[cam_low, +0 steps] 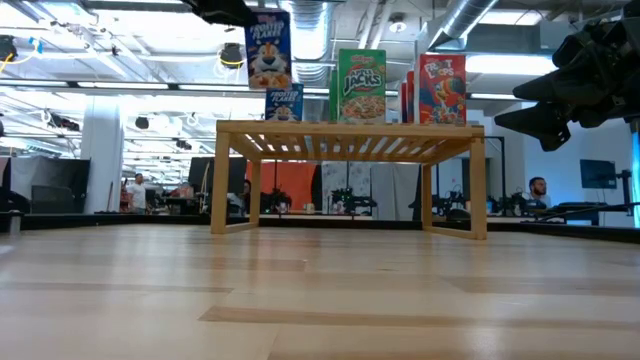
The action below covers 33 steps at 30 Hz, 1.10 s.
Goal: Stack cereal on shelf
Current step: Put the right blue cereal box on the shelf aligned with the other blue cereal box
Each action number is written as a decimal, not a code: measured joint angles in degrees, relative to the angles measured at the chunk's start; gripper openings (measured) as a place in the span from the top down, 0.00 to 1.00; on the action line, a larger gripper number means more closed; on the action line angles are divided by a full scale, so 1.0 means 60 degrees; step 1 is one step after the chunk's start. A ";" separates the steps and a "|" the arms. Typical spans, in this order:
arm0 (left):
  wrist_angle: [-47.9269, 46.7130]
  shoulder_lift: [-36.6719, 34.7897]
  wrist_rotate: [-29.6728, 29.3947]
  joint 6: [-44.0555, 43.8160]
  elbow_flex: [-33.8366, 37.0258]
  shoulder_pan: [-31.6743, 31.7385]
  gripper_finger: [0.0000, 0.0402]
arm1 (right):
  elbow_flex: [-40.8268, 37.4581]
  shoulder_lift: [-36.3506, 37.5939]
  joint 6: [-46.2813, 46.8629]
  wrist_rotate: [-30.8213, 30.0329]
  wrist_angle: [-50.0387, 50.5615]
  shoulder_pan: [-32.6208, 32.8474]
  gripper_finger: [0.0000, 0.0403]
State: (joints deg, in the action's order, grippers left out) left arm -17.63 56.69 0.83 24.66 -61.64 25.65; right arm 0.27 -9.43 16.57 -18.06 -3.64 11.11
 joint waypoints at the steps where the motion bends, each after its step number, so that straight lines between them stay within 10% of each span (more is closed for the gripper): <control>1: -0.0312 0.0261 0.0397 -0.0072 -0.0290 0.0264 0.53 | 0.0000 0.0000 0.0000 0.0000 0.0000 -0.0001 0.24; 16: -0.1337 0.2515 0.4218 -0.0298 -0.1218 0.2762 0.53 | 0.0000 0.0000 0.0001 0.0000 0.0000 -0.0003 0.24; 33: -0.0947 0.2910 0.4553 -0.0152 -0.1229 0.3207 0.45 | 0.0000 0.0000 0.0001 0.0004 0.0000 0.0000 0.24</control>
State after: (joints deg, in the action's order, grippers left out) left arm -23.31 74.15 28.14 23.75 -69.01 44.89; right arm 0.27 -9.43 16.58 -18.04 -3.64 11.11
